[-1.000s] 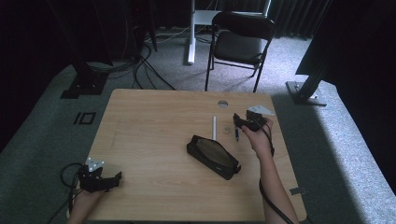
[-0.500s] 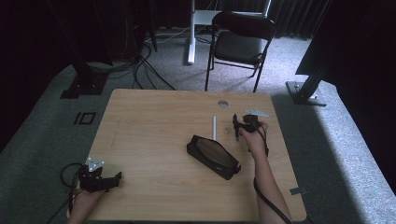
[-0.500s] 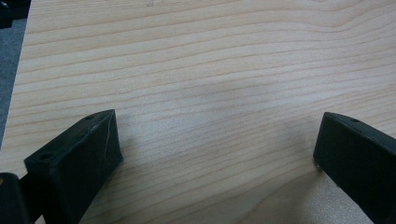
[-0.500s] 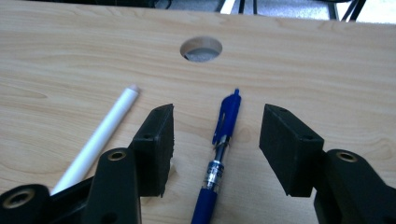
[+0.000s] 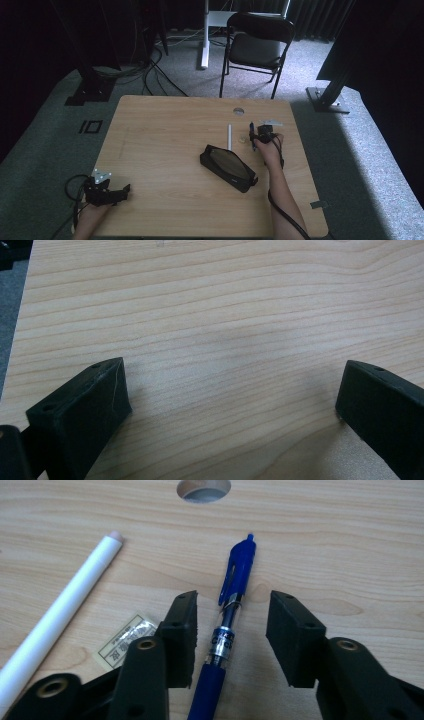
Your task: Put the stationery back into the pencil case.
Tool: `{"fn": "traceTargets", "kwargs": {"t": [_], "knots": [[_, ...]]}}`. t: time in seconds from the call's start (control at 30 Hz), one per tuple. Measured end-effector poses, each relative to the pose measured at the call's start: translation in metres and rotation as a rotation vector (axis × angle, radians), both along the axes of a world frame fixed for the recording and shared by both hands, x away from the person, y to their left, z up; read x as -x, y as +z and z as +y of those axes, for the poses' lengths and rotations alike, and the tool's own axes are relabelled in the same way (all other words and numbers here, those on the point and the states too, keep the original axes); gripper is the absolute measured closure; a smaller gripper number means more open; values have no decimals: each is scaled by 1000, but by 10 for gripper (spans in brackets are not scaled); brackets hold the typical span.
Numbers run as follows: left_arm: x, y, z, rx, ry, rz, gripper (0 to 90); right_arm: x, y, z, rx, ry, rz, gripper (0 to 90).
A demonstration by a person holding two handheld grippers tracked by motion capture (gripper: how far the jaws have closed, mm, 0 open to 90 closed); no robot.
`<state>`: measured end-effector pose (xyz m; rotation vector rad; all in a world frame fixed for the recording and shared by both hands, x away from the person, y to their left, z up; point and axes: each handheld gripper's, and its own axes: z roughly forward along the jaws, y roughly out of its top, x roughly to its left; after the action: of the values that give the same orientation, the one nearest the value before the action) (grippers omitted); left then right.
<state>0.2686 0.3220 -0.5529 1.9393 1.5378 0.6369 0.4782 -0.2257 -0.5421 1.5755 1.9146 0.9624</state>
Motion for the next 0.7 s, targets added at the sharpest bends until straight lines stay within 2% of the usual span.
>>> {"fn": "traceTargets", "kwargs": {"t": [0.3, 0.37, 0.57, 0.7], "knots": [[0, 0, 0, 1, 1, 0, 9, -5, -6, 1, 25, -10, 24, 609], [0, 0, 0, 0, 0, 0, 9, -5, -6, 1, 16, -14, 28, 615], [0, 0, 0, 0, 0, 0, 9, -4, -7, 3, 60, -20, 17, 640], [0, 0, 0, 0, 0, 0, 9, -3, -7, 4, 57, -37, 12, 675]]}}
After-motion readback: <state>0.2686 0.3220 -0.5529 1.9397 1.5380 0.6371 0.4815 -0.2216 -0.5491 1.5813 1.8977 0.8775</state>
